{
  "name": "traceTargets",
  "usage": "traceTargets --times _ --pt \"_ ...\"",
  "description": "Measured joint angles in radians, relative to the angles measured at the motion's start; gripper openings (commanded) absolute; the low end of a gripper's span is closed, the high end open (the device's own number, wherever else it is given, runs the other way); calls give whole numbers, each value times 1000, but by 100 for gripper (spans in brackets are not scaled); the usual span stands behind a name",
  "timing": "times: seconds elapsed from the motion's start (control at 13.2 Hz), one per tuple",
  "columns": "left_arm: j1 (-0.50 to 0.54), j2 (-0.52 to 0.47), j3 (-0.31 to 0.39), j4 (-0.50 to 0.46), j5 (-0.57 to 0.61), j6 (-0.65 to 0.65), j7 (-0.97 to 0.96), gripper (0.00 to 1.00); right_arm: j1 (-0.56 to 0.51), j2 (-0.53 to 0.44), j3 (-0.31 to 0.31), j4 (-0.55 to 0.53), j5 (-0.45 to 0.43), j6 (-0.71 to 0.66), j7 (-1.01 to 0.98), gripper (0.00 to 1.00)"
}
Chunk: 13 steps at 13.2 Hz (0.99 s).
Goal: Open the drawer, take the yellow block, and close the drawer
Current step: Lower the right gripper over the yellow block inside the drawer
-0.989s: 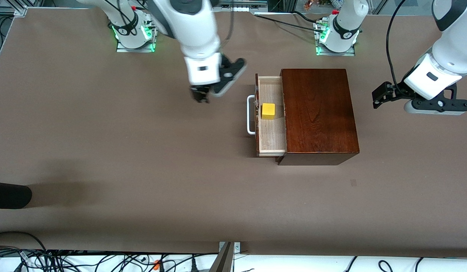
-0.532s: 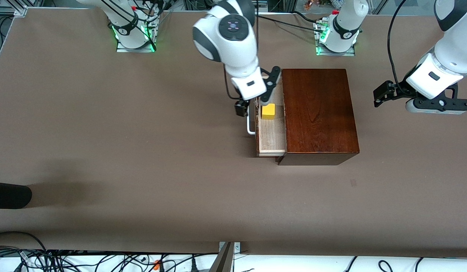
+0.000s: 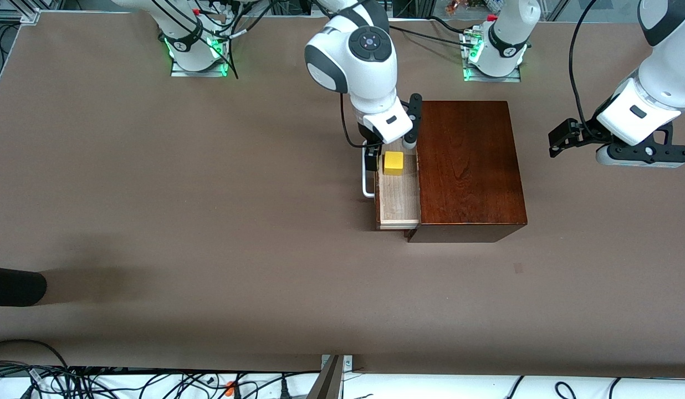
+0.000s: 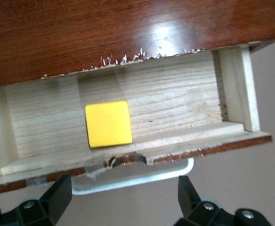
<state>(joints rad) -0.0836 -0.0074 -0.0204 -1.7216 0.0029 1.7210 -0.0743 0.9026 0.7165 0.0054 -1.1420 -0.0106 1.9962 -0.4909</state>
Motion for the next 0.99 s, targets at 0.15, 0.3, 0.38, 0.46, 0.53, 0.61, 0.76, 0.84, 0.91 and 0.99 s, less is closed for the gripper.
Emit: traceTargets --times 0.15,0.3,0.38,0.46,0.53,0.61,0.76,0.84,0.91,0.99 --pt "0 0 0 0 0 0 0 100 8 31 0 27 -2 1 -3 100" --pt "0 0 0 0 0 0 0 100 9 50 8 42 -2 12 -12 100" --pt "0 0 0 0 0 0 0 100 10 57 17 43 -2 22 -15 100" --pt "0 0 0 0 0 0 0 100 10 61 28 44 -2 27 -16 100" --pt "0 0 0 0 0 0 0 100 11 63 38 44 -2 29 -16 100" --pt "0 0 0 0 0 0 0 100 12 66 50 44 -2 29 -16 100" --pt "0 0 0 0 0 0 0 100 14 73 61 44 -2 32 -17 100" --pt "0 0 0 0 0 0 0 100 17 76 63 45 -2 35 -18 100" --pt "0 0 0 0 0 0 0 100 20 79 64 45 -2 37 -18 100" --pt "0 0 0 0 0 0 0 100 21 82 65 45 -2 40 -18 100"
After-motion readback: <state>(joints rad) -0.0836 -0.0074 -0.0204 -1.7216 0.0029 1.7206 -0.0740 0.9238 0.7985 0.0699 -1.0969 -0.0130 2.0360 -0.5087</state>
